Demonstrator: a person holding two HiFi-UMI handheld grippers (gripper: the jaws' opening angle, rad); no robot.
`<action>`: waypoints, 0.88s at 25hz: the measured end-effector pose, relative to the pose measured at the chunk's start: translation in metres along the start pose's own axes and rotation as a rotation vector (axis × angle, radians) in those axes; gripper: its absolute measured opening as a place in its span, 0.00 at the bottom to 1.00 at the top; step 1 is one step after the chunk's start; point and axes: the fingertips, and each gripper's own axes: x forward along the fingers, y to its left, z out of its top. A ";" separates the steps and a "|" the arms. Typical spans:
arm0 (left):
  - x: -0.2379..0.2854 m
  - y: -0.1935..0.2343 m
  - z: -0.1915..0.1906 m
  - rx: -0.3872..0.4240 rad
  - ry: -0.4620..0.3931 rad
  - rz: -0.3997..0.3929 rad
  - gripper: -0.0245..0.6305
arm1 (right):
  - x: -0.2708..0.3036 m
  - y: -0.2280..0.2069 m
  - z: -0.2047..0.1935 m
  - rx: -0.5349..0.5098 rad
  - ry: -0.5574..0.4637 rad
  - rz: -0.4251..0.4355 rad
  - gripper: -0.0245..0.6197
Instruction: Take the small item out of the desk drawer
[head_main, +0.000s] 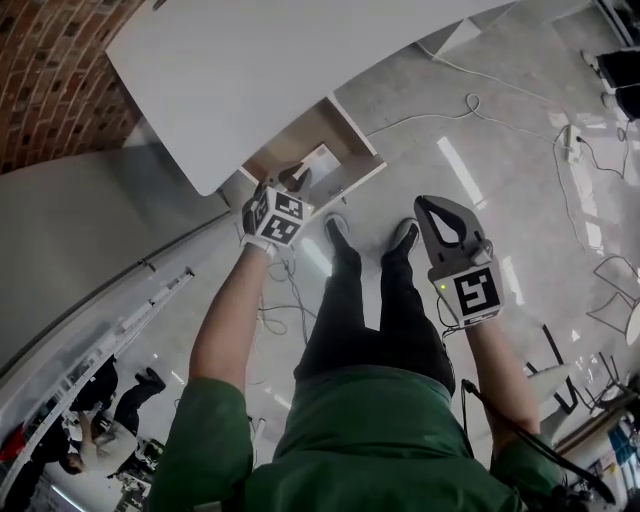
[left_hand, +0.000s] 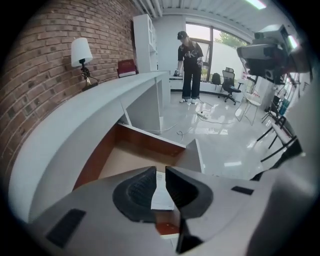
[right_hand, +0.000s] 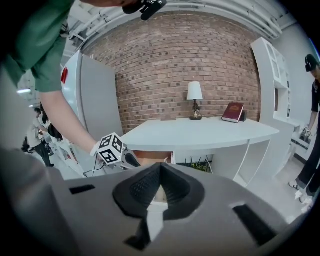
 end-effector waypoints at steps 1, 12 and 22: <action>0.007 0.000 -0.004 0.014 0.013 -0.004 0.08 | 0.002 0.000 -0.003 0.005 0.003 0.003 0.04; 0.078 0.011 -0.054 0.024 0.141 -0.066 0.20 | 0.023 0.006 -0.043 0.029 0.037 0.027 0.04; 0.133 0.012 -0.092 0.082 0.266 -0.112 0.22 | 0.038 0.012 -0.079 0.011 0.077 0.046 0.04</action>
